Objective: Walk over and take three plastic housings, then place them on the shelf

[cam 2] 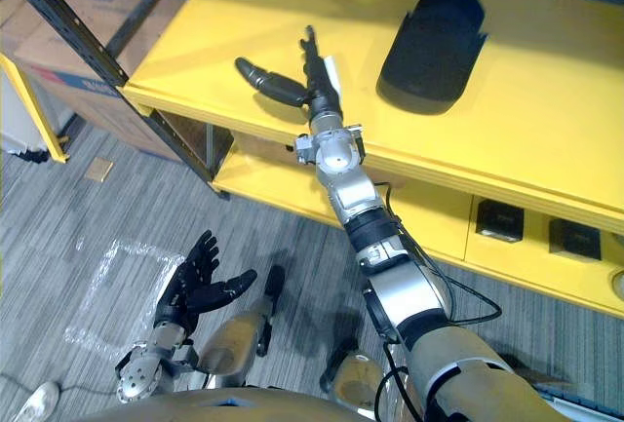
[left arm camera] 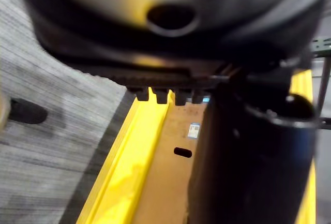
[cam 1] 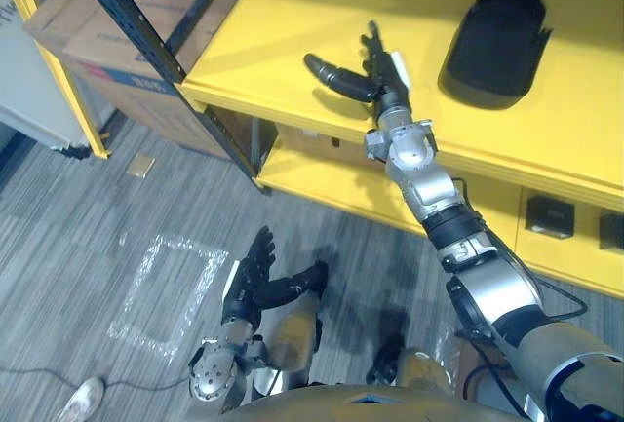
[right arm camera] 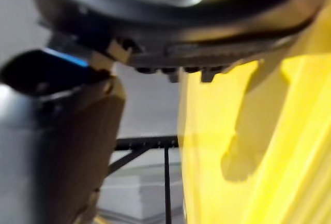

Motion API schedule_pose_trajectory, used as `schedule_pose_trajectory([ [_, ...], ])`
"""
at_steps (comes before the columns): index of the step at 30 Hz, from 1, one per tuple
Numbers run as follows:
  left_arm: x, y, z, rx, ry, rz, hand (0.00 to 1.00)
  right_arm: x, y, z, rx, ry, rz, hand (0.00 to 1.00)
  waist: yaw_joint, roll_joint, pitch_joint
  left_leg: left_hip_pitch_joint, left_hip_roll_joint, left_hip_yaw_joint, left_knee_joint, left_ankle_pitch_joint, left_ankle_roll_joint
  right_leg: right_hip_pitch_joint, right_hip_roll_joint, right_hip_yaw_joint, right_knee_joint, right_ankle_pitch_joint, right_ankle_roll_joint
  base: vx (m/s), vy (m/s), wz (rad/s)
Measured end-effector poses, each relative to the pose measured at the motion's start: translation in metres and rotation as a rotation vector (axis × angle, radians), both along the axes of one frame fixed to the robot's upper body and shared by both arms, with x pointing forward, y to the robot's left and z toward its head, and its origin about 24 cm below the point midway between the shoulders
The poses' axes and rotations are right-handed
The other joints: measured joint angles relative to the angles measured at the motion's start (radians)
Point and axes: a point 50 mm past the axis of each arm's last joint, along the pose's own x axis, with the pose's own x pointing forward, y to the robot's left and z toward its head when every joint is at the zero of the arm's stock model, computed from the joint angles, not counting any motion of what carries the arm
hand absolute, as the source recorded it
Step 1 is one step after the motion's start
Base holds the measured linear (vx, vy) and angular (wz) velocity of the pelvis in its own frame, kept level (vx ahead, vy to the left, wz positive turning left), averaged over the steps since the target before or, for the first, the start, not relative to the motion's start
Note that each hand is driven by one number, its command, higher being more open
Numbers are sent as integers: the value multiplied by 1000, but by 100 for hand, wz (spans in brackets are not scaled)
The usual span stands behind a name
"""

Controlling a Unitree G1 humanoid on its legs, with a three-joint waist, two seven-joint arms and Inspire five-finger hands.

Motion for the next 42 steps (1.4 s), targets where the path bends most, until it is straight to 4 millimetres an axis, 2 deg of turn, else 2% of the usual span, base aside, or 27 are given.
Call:
schedule_pose_trajectory([
  [2,4,-4,0,-5,-5,-11,100,4,-3,24,22,-61,-37,100,-6,5,36,-7,-3,0,0,5,-4,-29,-13,6,49,-22,-5,-51,-68,0],
  [5,5,-8,-5,-28,11,-6,100,5,-9,37,38,-114,-66,100,-5,15,52,-33,-11,-6,2,10,-7,-71,-28,3,102,-48,-14,-60,-72,9],
  [11,4,-7,-15,-42,61,25,100,2,-5,50,30,-207,-98,100,3,26,67,-67,-10,-10,4,19,-14,-123,-36,2,156,-77,-29,-40,-81,4],
  [20,21,-19,-19,-101,64,18,100,0,-13,80,49,-356,-300,100,27,58,97,-106,-16,-11,5,36,-7,-186,-59,11,208,-88,-32,-22,-25,2],
  [22,22,-19,-22,-96,73,18,100,1,-15,85,59,-381,-323,100,29,57,102,-112,-23,-9,4,38,-6,-198,-64,19,216,-88,-31,-15,-2,-3],
  [34,26,-23,-23,-99,72,25,100,4,-34,100,105,-398,-430,100,31,57,116,-109,-28,1,4,45,1,-199,-73,32,216,-80,-19,-1,-3,-1],
  [40,24,-24,-25,-120,85,34,100,7,-55,108,85,-391,-511,100,30,58,117,-101,-27,15,3,46,1,-200,-72,47,216,-76,-17,-1,-32,-6],
  [42,24,-26,-25,-121,85,25,100,7,-70,111,101,-389,-578,100,27,58,117,-98,-27,18,2,47,-1,-200,-71,51,215,-74,-17,-1,-38,-5],
])
